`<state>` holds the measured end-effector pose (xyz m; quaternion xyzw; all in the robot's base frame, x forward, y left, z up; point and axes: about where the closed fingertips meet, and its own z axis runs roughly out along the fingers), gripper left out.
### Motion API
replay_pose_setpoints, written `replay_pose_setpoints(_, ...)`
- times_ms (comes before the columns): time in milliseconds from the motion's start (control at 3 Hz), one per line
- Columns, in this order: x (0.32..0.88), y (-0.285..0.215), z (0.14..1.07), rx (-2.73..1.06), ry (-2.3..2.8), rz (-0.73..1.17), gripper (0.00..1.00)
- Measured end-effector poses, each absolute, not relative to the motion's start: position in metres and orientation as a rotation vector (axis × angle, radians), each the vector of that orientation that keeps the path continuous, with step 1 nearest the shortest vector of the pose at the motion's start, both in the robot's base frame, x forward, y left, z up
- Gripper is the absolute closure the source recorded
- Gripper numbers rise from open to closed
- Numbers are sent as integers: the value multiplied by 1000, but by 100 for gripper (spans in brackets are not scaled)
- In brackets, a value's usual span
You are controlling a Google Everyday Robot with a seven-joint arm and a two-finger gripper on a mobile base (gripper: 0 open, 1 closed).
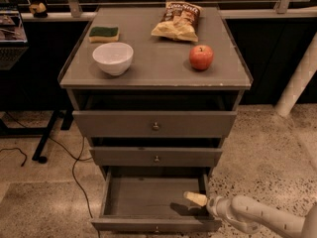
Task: Open bottom drawer
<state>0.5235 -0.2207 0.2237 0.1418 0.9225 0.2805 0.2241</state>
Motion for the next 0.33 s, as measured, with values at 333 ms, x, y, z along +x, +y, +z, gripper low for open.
replay_pose_setpoints(333,523,-221,224,391,2546,774,0)
